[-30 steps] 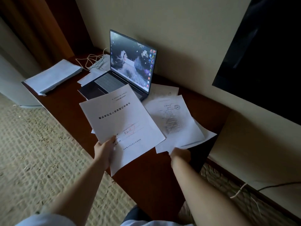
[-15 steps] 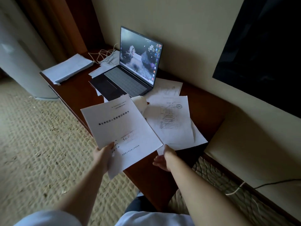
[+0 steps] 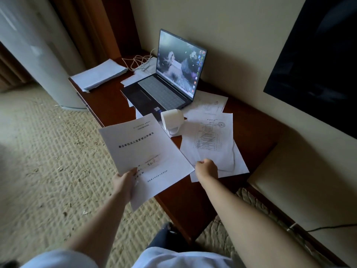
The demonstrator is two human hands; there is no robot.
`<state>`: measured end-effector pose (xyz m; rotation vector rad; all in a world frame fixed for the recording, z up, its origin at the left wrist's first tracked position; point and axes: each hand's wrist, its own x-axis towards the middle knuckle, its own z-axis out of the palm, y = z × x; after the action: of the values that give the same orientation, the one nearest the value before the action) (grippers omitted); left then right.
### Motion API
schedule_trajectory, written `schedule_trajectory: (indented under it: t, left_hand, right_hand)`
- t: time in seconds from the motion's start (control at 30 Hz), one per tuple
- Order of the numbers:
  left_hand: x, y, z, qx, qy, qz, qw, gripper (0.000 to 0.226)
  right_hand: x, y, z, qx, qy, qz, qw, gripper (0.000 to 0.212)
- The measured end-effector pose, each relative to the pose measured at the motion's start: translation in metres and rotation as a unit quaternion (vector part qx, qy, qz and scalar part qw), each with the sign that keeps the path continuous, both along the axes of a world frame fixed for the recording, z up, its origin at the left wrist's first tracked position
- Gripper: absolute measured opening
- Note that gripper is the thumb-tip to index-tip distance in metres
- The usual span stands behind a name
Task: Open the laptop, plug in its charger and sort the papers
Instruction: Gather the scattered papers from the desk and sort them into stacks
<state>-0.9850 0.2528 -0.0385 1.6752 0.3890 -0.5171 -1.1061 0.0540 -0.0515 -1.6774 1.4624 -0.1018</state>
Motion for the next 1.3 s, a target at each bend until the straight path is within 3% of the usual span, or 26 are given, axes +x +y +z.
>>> schedule_trajectory:
  t: [0.17, 0.43, 0.53, 0.63, 0.7, 0.8, 0.93, 1.1, 1.2, 1.3]
  left_hand:
    - [0.012, 0.000, 0.000, 0.011, -0.008, 0.009, 1.000, 0.011]
    - [0.025, -0.008, -0.022, 0.040, 0.027, -0.031, 0.998, 0.013]
    - [0.026, -0.007, -0.027, 0.030, 0.044, -0.032, 0.998, 0.014]
    - [0.026, -0.005, -0.030, 0.028, 0.052, -0.050, 0.997, 0.015]
    - [0.026, -0.002, -0.032, 0.023, 0.058, -0.063, 0.996, 0.015]
    - [0.026, 0.004, -0.036, 0.007, 0.078, -0.099, 0.992, 0.013]
    - [0.024, 0.006, -0.039, -0.012, 0.100, -0.133, 0.986, 0.017]
    - [0.026, 0.012, -0.036, -0.015, 0.079, -0.151, 0.985, 0.019]
    - [0.021, 0.016, -0.033, -0.024, 0.066, -0.154, 0.986, 0.029]
    - [0.009, 0.020, -0.032, -0.029, 0.080, -0.146, 0.986, 0.024]
  right_hand:
    - [0.003, -0.014, -0.008, -0.114, 0.075, -0.010, 0.991, 0.031]
    - [-0.006, -0.042, -0.025, -0.048, 0.147, -0.135, 0.979, 0.073]
    - [-0.004, -0.047, -0.026, -0.006, 0.089, -0.184, 0.979, 0.069]
    - [-0.003, -0.045, -0.026, -0.021, 0.015, -0.243, 0.970, 0.045]
    - [-0.003, -0.041, -0.022, -0.003, -0.083, -0.336, 0.938, 0.034]
    - [-0.007, -0.034, -0.015, 0.147, -0.270, -0.450, 0.838, 0.034]
    - [-0.011, -0.014, -0.020, 0.283, -0.290, -0.410, 0.817, 0.015]
    - [-0.025, -0.002, -0.030, 0.227, -0.227, -0.447, 0.835, 0.021]
    - [-0.034, -0.001, -0.026, 0.269, -0.202, -0.393, 0.856, 0.028]
    - [-0.044, -0.005, -0.023, 0.301, -0.186, -0.340, 0.871, 0.030]
